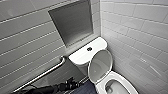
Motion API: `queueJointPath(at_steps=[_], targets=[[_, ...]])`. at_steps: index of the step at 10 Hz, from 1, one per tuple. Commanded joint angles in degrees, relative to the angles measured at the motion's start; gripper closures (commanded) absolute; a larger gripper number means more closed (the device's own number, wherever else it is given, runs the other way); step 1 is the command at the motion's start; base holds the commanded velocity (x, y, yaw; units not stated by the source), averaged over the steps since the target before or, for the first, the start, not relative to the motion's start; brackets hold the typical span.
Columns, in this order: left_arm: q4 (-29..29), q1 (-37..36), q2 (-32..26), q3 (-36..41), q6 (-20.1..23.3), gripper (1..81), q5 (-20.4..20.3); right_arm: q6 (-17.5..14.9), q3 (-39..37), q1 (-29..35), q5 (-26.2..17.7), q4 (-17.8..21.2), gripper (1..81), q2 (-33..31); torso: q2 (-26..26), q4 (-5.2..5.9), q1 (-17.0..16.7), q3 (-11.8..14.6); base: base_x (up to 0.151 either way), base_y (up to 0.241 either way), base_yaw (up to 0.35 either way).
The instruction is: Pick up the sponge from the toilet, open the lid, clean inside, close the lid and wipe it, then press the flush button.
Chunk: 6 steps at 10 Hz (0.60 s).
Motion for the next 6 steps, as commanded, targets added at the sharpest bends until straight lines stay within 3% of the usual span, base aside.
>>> queueJointPath(at_steps=[1, 6], targets=[[-5.52, -11.00, -3.87, -0.63, -2.12, 1.0, 0.83, -0.35, 0.76, -1.21, -3.17, -1.69, 81.1, -0.25, 0.00, 0.00, 0.00, 0.00, 0.000, 0.000, 0.000], [-5.61, -14.78, -0.45, -1.33, -4.69, 1.0, -1.29, -0.18, 0.50, -0.95, -2.91, -1.42, 81.1, 0.45, 0.00, 0.00, 0.00, 0.00, 0.000, 0.000, 0.000]])
